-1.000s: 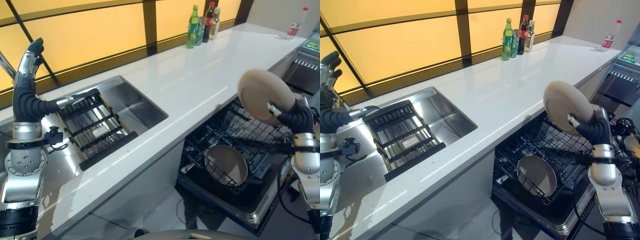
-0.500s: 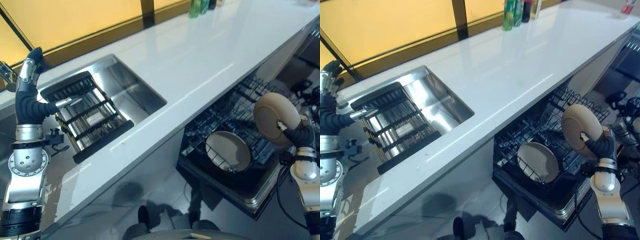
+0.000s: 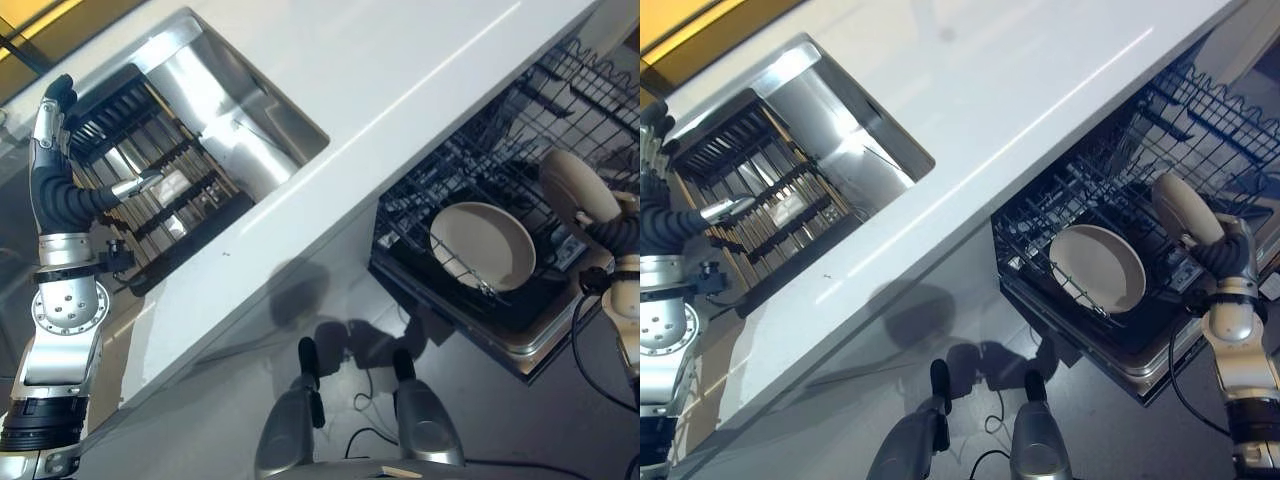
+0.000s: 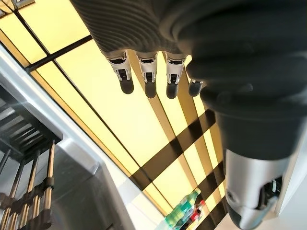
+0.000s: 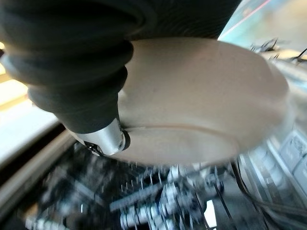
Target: Pick up plates and place into dishwasher.
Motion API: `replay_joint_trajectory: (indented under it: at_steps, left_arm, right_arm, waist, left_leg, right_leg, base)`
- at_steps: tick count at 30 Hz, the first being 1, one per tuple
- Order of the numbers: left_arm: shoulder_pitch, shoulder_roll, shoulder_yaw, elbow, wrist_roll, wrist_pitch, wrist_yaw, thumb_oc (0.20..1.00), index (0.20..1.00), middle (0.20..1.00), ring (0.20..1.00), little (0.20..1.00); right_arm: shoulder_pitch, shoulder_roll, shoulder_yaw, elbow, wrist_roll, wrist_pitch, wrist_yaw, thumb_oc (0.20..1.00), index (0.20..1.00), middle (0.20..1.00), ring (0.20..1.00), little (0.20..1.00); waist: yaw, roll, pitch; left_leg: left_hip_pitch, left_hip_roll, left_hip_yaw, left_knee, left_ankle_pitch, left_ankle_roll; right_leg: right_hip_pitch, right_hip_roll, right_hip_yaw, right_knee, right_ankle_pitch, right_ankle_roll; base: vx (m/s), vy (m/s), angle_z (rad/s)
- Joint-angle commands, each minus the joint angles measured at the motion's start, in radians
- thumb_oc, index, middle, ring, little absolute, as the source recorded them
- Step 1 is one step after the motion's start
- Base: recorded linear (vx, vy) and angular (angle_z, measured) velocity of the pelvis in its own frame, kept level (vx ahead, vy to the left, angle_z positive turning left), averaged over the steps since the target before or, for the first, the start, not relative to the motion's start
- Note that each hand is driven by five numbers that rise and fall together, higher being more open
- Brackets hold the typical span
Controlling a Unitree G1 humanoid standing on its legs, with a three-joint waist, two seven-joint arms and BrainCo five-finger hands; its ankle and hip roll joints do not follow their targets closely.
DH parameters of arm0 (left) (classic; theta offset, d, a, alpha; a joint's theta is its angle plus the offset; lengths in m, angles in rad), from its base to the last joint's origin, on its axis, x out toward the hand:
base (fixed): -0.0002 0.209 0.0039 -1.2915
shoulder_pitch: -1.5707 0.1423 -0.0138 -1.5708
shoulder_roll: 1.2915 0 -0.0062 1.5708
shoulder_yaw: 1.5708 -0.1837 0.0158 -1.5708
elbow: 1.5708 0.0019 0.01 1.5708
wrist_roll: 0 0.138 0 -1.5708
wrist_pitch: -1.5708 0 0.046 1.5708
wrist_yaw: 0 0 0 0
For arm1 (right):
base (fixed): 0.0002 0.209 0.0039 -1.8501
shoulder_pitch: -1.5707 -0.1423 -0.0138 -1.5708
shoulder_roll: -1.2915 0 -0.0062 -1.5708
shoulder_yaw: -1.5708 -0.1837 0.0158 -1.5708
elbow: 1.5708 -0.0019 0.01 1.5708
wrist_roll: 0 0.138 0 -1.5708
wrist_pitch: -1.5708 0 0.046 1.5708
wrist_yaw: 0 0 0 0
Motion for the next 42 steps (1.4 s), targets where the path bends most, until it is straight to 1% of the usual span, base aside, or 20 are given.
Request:
replay_joint_trajectory:
  at_steps: [1, 4, 10, 14, 16, 20, 23, 27, 30, 36, 38, 41, 42]
  left_arm:
    - [-0.092, 0.008, -0.024, 0.014, -0.018, -0.025, 0.054, 1.000, 1.000, 1.000, 1.000, 1.000]
    - [-0.116, 0.026, -0.036, 0.020, -0.015, -0.016, 0.062, 1.000, 1.000, 1.000, 1.000, 1.000]
    - [-0.150, 0.060, -0.046, 0.038, -0.021, -0.008, 0.070, 1.000, 1.000, 1.000, 1.000, 1.000]
    - [-0.166, 0.070, -0.050, 0.042, -0.023, -0.006, 0.065, 1.000, 1.000, 1.000, 1.000, 1.000]
    - [-0.187, 0.078, -0.063, 0.049, -0.024, 0.000, 0.064, 1.000, 1.000, 1.000, 1.000, 1.000]
    - [-0.226, 0.092, -0.089, 0.064, -0.023, 0.009, 0.074, 1.000, 1.000, 1.000, 1.000, 1.000]
    - [-0.235, 0.103, -0.100, 0.067, -0.027, 0.007, 0.090, 1.000, 1.000, 1.000, 1.000, 1.000]
    - [-0.220, 0.112, -0.097, 0.051, -0.035, 0.000, 0.106, 1.000, 1.000, 1.000, 1.000, 1.000]
    - [-0.225, 0.110, -0.102, 0.044, -0.029, 0.002, 0.109, 1.000, 1.000, 1.000, 1.000, 1.000]
    - [-0.261, 0.115, -0.130, 0.048, -0.024, 0.013, 0.122, 1.000, 1.000, 1.000, 1.000, 1.000]
    - [-0.258, 0.115, -0.129, 0.045, -0.023, 0.012, 0.128, 1.000, 1.000, 1.000, 1.000, 1.000]
    - [-0.246, 0.114, -0.126, 0.040, -0.033, 0.007, 0.134, 1.000, 1.000, 1.000, 1.000, 1.000]
    - [-0.244, 0.114, -0.125, 0.039, -0.034, 0.004, 0.134, 1.000, 1.000, 1.000, 1.000, 1.000]
  right_arm:
    - [-0.093, -0.082, 0.059, -0.006, 0.057, -0.063, 0.048, 0.200, 0.200, 0.200, 0.200, 0.200]
    - [-0.121, -0.089, 0.090, 0.024, 0.065, -0.072, 0.072, 0.200, 0.200, 0.200, 0.200, 0.200]
    - [-0.156, -0.106, 0.125, 0.082, 0.068, -0.071, 0.078, 0.200, 0.200, 0.200, 0.200, 0.200]
    - [-0.181, -0.105, 0.151, 0.119, 0.041, -0.056, 0.097, 0.200, 0.200, 0.200, 0.200, 0.200]
    - [-0.208, -0.116, 0.186, 0.156, 0.032, -0.040, 0.096, 0.200, 0.200, 0.200, 0.200, 0.200]
    - [-0.267, -0.130, 0.231, 0.252, 0.015, -0.006, 0.021, 0.200, 0.200, 0.200, 0.200, 0.200]
    - [-0.303, -0.138, 0.249, 0.318, -0.022, 0.060, -0.043, 0.200, 0.200, 0.200, 0.200, 0.200]
    - [-0.309, -0.136, 0.260, 0.347, -0.034, 0.129, -0.089, 0.200, 0.200, 0.200, 0.200, 0.200]
    - [-0.316, -0.126, 0.263, 0.356, -0.031, 0.157, -0.106, 0.200, 0.200, 0.200, 0.200, 0.200]
    - [-0.375, -0.123, 0.294, 0.412, -0.007, 0.164, -0.121, 0.200, 0.200, 0.200, 0.200, 0.200]
    - [-0.376, -0.118, 0.291, 0.414, 0.000, 0.174, -0.142, 0.200, 0.200, 0.200, 0.200, 0.200]
    - [-0.360, -0.105, 0.277, 0.427, 0.002, 0.169, -0.162, 0.200, 0.200, 0.200, 0.200, 0.200]
    - [-0.355, -0.103, 0.274, 0.431, 0.000, 0.168, -0.167, 0.241, 0.241, 0.241, 0.241, 0.241]
  waist:
    - [-0.001, -0.024, -0.022]
    - [0.004, -0.027, -0.011]
    - [0.013, -0.027, 0.006]
    - [0.020, -0.024, 0.013]
    - [0.024, -0.020, 0.020]
    - [0.030, -0.010, 0.034]
    - [0.034, 0.002, 0.045]
    - [0.038, 0.017, 0.061]
    - [0.038, 0.023, 0.072]
    - [0.038, 0.041, 0.094]
    - [0.037, 0.046, 0.098]
    - [0.036, 0.051, 0.099]
    - [0.036, 0.052, 0.098]
  left_leg:
    - [-0.003, 0.069, -0.043, 0.136, -0.103, -0.056]
    - [-0.014, 0.072, -0.042, 0.135, -0.099, -0.056]
    - [-0.036, 0.078, -0.046, 0.145, -0.094, -0.057]
    - [-0.046, 0.073, -0.047, 0.150, -0.093, -0.056]
    - [-0.053, 0.072, -0.047, 0.152, -0.092, -0.055]
    - [-0.066, 0.070, -0.045, 0.150, -0.087, -0.054]
    - [-0.077, 0.065, -0.046, 0.149, -0.083, -0.052]
    - [-0.091, 0.058, -0.046, 0.149, -0.078, -0.048]
    - [-0.101, 0.053, -0.047, 0.151, -0.076, -0.045]
    - [-0.120, 0.049, -0.041, 0.147, -0.068, -0.042]
    - [-0.122, 0.048, -0.039, 0.143, -0.067, -0.041]
    - [-0.116, 0.044, -0.036, 0.134, -0.066, -0.039]
    - [-0.113, 0.044, -0.034, 0.132, -0.067, -0.039]
  right_leg:
    - [-0.058, 0.000, -0.024, -0.080, 0.098, -0.021]
    - [-0.064, 0.005, -0.030, -0.077, 0.095, -0.025]
    - [-0.080, 0.005, -0.045, -0.062, 0.092, -0.030]
    - [-0.085, 0.002, -0.050, -0.058, 0.091, -0.031]
    - [-0.089, -0.002, -0.053, -0.059, 0.093, -0.031]
    - [-0.100, -0.006, -0.056, -0.054, 0.094, -0.029]
    - [-0.112, -0.009, -0.057, -0.047, 0.094, -0.028]
    - [-0.126, -0.015, -0.058, -0.042, 0.098, -0.027]
    - [-0.136, -0.020, -0.059, -0.040, 0.102, -0.025]
    - [-0.162, -0.028, -0.058, -0.030, 0.106, -0.022]
    - [-0.169, -0.029, -0.055, -0.026, 0.105, -0.020]
    - [-0.167, -0.033, -0.056, -0.029, 0.105, -0.020]
    - [-0.167, -0.035, -0.056, -0.030, 0.106, -0.019]
  base:
    - [-0.05, -0.071, -0.01]
    - [-0.04, -0.084, -0.02]
    - [-0.03, -0.066, 0.08]
    - [-0.02, -0.044, 0.01]
    - [-0.04, -0.043, 0.00]
    - [-0.05, -0.043, 0.02]
    - [-0.05, -0.016, 0.06]
    - [-0.04, -0.016, 0.08]
    - [-0.04, -0.026, 0.05]
    - [-0.05, -0.002, 0.03]
    - [-0.02, 0.008, 0.00]
    - [0.00, 0.021, 0.00]
    - [0.00, 0.000, 0.00]
